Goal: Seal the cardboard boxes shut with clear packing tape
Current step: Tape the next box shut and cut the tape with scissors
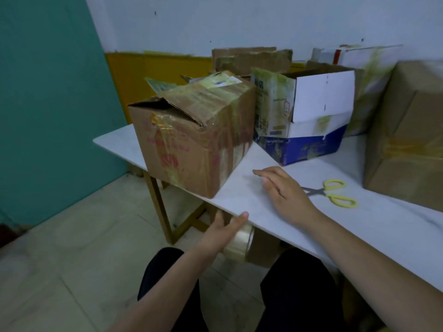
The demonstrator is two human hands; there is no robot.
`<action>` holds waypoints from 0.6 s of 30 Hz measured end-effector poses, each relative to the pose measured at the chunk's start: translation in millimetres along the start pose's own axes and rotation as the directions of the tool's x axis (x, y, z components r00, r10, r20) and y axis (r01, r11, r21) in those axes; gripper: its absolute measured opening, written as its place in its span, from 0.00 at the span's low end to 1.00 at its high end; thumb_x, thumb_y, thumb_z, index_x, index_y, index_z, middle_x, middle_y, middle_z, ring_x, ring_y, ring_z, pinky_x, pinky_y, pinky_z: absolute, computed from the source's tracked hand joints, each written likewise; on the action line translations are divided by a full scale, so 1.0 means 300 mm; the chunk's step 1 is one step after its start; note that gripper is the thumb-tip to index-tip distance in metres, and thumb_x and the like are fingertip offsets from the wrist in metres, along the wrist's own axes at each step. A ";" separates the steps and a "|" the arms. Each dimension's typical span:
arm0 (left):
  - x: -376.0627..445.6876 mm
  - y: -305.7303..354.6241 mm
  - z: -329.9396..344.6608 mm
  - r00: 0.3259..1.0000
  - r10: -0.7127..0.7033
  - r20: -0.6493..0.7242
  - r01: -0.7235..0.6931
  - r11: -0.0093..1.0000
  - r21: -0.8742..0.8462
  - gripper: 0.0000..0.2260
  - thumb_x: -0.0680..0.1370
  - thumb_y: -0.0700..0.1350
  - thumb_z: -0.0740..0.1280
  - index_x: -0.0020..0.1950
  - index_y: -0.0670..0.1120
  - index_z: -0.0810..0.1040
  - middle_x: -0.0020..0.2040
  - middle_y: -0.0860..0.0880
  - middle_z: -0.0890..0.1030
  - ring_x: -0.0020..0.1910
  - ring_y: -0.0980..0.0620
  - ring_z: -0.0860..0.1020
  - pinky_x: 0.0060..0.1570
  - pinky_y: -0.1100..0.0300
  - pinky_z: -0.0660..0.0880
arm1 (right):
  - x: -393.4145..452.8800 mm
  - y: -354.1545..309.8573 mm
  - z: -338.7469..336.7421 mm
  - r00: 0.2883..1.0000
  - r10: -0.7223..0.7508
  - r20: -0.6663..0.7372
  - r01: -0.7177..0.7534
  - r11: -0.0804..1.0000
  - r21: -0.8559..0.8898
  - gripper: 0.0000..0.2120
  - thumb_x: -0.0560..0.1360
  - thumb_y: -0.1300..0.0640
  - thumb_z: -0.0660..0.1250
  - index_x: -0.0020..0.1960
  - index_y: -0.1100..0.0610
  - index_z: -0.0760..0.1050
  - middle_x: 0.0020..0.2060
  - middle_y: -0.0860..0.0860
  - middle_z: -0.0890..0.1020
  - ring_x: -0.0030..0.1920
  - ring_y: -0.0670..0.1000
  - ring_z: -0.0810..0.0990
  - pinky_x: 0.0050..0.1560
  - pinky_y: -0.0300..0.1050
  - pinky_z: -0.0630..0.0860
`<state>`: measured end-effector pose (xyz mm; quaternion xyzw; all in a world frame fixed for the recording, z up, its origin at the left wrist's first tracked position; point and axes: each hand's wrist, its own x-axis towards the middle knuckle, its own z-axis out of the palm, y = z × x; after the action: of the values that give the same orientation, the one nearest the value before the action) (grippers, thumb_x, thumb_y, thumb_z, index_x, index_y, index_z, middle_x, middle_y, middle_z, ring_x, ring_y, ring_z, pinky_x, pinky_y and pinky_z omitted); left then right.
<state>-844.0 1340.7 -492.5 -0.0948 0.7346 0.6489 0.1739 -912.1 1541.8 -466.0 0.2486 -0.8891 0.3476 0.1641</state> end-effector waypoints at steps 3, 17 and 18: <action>0.027 -0.032 -0.034 0.992 -0.019 0.128 0.018 1.000 0.010 0.40 0.64 0.72 0.74 0.71 0.55 0.75 0.64 0.52 0.82 0.62 0.50 0.81 0.68 0.47 0.75 | 0.005 0.001 -0.002 0.999 0.022 0.032 -0.023 1.000 0.015 0.21 0.83 0.47 0.52 0.67 0.53 0.76 0.55 0.44 0.74 0.53 0.37 0.74 0.57 0.32 0.67; -0.227 0.383 -0.114 0.883 -0.304 0.359 0.240 0.947 0.212 0.19 0.80 0.45 0.69 0.67 0.35 0.77 0.49 0.33 0.83 0.38 0.46 0.83 0.40 0.57 0.83 | -0.002 -0.125 -0.059 0.877 0.446 0.179 -0.479 0.776 0.411 0.20 0.81 0.41 0.59 0.51 0.53 0.83 0.38 0.50 0.86 0.39 0.50 0.85 0.51 0.50 0.82; -0.253 0.405 -0.127 0.909 -0.232 0.347 0.158 0.961 0.228 0.17 0.80 0.45 0.69 0.65 0.37 0.79 0.53 0.32 0.83 0.40 0.45 0.83 0.40 0.58 0.83 | 0.005 -0.162 -0.074 0.802 0.511 0.310 -0.595 0.644 0.480 0.25 0.79 0.36 0.57 0.55 0.54 0.81 0.40 0.52 0.87 0.42 0.52 0.86 0.53 0.52 0.82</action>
<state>-823.6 1313.5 -348.3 -0.0265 0.7353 0.5593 0.3818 -883.6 1526.1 -423.7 0.0256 -0.7906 0.6044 -0.0951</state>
